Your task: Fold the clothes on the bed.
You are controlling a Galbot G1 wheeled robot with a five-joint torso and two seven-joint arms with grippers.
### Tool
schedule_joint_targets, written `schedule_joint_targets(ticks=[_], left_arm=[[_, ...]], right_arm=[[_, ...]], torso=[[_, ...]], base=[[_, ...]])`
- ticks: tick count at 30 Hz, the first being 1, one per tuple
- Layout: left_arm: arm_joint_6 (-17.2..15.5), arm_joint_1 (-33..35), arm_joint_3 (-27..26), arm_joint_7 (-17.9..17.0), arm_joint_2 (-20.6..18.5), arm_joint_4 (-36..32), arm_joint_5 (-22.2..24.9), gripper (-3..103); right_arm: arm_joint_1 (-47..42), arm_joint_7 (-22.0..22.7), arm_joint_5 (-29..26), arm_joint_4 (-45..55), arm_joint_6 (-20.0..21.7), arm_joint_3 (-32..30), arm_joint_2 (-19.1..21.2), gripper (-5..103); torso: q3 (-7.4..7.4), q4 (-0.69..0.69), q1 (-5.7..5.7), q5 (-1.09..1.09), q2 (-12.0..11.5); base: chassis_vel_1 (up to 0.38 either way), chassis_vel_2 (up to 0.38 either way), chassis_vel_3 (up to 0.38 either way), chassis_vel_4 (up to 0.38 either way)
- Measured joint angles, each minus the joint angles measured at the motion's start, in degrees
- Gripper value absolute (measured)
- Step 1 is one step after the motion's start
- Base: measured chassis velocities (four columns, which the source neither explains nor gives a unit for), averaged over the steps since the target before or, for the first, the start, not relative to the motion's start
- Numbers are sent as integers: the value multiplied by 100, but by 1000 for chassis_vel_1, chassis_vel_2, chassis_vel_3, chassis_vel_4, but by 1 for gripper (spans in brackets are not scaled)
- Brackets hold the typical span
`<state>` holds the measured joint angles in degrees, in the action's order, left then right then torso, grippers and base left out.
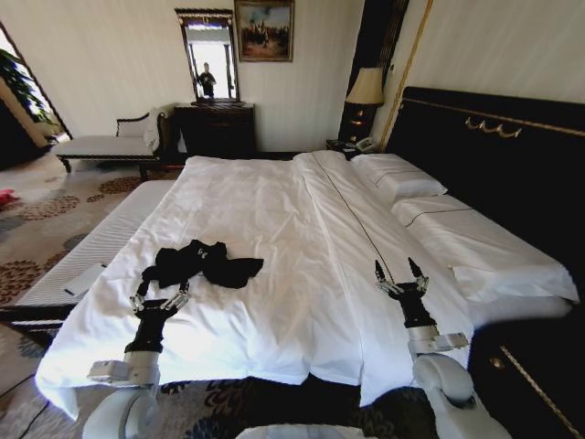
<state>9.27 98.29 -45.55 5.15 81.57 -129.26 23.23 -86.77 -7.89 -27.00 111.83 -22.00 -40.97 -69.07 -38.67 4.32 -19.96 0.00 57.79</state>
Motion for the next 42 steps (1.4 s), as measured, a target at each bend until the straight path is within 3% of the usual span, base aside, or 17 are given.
schedule_joint_targets(ticks=[42], left_arm=[[54, -77, 5, 58, 23, 185, -56, 100]], right_arm=[[126, -43, 61, -176, -73, 116, -3, 100]], torso=[[0, 0, 0, 0, 0]], base=[[24, 86, -27, -92]])
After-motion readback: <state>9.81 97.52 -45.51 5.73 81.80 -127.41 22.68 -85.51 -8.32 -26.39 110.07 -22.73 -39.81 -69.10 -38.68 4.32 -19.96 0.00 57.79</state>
